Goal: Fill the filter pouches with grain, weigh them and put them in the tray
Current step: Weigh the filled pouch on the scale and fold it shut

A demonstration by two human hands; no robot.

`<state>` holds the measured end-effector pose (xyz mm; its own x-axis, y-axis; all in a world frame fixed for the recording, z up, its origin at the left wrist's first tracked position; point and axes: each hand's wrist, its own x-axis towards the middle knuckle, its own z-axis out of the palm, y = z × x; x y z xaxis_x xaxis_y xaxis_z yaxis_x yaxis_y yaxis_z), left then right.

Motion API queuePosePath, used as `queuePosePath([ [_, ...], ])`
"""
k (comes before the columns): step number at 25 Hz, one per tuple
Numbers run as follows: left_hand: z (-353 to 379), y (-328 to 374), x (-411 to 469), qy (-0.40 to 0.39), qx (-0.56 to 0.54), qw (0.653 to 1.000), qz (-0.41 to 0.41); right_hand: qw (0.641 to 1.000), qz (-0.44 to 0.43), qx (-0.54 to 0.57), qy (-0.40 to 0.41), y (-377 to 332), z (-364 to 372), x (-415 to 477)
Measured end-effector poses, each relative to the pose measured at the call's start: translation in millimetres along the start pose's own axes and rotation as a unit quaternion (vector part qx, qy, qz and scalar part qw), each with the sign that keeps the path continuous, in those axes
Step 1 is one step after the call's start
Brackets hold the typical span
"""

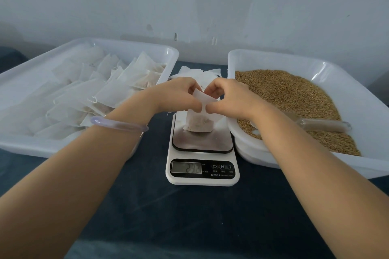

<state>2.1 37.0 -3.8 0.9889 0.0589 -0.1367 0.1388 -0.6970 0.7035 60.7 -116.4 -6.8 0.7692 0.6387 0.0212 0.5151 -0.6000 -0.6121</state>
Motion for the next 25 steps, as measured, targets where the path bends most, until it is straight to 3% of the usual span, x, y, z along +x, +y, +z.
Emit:
queuePosePath([
  [25, 2.5, -3.3, 2.6, -0.001, 0.031, 1.0, -0.001, 1.0, -0.005, -0.022, -0.016, -2.3, -1.8, -5.2],
])
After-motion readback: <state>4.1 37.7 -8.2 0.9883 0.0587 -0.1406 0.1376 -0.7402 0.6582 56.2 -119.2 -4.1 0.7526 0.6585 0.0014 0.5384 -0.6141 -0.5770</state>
